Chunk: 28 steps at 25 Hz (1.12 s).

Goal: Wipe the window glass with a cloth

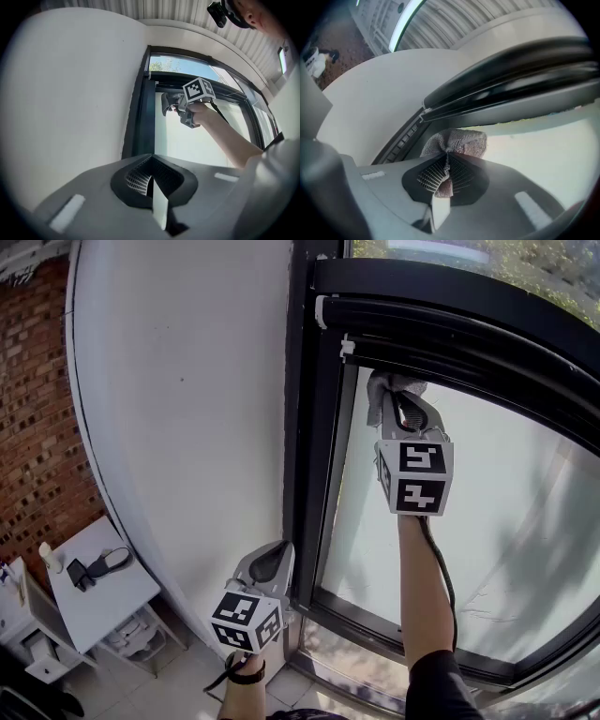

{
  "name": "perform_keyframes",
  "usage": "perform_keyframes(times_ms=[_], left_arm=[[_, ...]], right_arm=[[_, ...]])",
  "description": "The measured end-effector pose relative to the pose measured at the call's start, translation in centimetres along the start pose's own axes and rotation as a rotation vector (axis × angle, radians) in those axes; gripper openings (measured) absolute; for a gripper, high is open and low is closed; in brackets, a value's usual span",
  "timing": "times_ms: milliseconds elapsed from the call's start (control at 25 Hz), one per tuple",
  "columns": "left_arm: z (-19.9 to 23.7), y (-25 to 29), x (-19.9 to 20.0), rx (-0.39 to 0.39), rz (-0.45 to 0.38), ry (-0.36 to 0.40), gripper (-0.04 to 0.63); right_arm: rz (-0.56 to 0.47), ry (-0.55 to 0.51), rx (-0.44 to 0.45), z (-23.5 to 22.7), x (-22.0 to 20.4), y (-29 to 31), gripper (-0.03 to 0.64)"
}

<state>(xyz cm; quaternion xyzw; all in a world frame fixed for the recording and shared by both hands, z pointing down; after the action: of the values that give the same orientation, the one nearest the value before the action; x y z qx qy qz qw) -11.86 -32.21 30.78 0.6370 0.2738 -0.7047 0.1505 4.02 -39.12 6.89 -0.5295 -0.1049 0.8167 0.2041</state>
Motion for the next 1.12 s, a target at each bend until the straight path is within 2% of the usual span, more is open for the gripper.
perform_keyframes(times_ms=[160,320,560,880,1040,1120], left_arm=[[-1.4,1.3,0.1,-0.045,-0.015,-0.023,0.006],[-3.9,2.6,-0.6,-0.115,0.003,-0.014,0.006],[-6.2,4.2,-1.3,-0.18,0.014,-0.031,0.006],[-11.4,6.1,-2.4,-0.294,0.043,-0.036,0.006],[-13.6,6.7,-1.7,-0.263,0.005,0.056,0.006],[-15.2,6.9,-1.2,-0.28,-0.015,0.079,0.006]], right_arm=[[0.002,-0.038,-0.028,-1.6,0.3,-0.9,0.014],[0.023,-0.072,-0.081,-3.9,0.0,-2.8,0.014],[0.051,-0.1,-0.158,-7.4,-0.5,-5.9,0.014],[0.062,-0.15,-0.305,-13.5,0.4,-12.1,0.014],[0.08,-0.174,-0.344,-16.0,0.4,-14.9,0.014],[0.092,-0.192,-0.374,-17.5,0.4,-16.7,0.014]])
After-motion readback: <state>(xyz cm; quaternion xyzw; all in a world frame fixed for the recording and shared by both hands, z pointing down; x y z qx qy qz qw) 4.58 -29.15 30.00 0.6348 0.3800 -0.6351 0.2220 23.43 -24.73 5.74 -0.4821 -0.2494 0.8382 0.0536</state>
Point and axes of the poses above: the fingertips, and each gripper's own axes: y forward along the fingers, z to its left, x out of its top, the point moved 1 cm from there along -y, backward along the fingers, and after that the axes turned 4 degrees about x, right-handed, at the moved point
